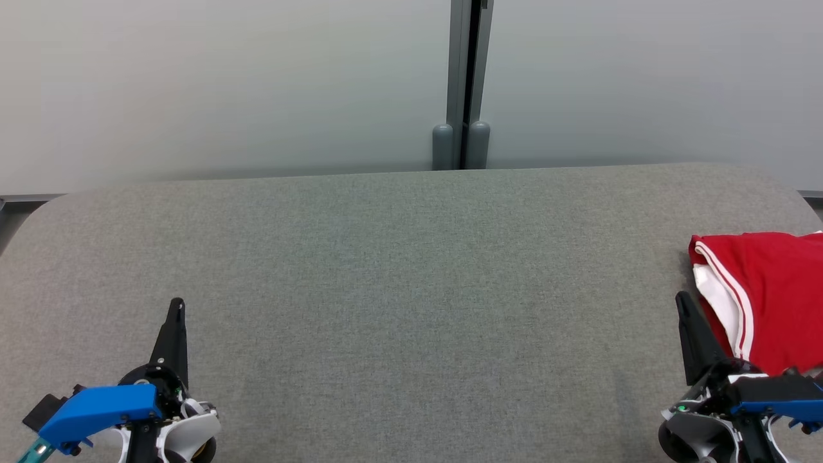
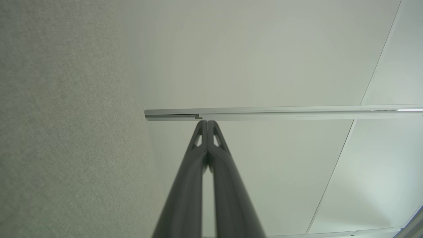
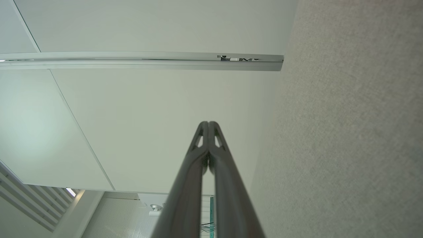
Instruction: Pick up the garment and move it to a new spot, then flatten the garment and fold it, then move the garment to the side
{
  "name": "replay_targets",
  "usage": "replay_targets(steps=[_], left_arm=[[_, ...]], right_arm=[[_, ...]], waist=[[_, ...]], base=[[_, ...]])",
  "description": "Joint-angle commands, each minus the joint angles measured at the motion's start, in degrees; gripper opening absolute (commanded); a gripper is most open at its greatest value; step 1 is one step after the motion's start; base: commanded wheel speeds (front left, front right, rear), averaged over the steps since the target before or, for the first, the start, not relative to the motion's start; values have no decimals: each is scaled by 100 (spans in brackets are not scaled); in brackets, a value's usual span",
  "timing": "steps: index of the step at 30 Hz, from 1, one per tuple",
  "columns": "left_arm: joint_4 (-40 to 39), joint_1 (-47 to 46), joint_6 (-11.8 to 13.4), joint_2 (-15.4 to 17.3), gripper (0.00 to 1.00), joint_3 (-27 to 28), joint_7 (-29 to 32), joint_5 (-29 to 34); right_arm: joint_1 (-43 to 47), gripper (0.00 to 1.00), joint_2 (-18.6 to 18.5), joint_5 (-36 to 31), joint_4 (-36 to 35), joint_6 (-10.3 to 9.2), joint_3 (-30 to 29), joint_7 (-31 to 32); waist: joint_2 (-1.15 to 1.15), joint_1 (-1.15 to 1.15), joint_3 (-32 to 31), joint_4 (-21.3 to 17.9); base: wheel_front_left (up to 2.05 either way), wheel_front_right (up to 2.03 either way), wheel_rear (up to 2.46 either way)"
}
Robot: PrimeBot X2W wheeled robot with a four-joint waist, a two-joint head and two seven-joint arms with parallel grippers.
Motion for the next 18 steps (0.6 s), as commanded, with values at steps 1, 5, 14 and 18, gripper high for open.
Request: replay_targets(steps=[1, 5, 14, 18], left_arm=[[-28, -50, -27, -7, 0, 12, 23, -14], [-29, -50, -27, -7, 0, 12, 23, -15], [-29, -50, -27, -7, 0, 11, 23, -15], [-29, -50, -27, -7, 0, 11, 23, -15]], right_arm=[[80, 0, -42, 16, -22, 2, -15, 32], [79, 0, -42, 16, -21, 2, -14, 31], [78, 0, -42, 16, -22, 2, -14, 31], [78, 0, -42, 16, -22, 2, -14, 31]], waist=[[-1, 0, 0, 0], [-1, 0, 0, 0], [-1, 0, 0, 0], [-1, 0, 0, 0]], base=[[0, 0, 0], [0, 0, 0], [0, 0, 0], [0, 0, 0]])
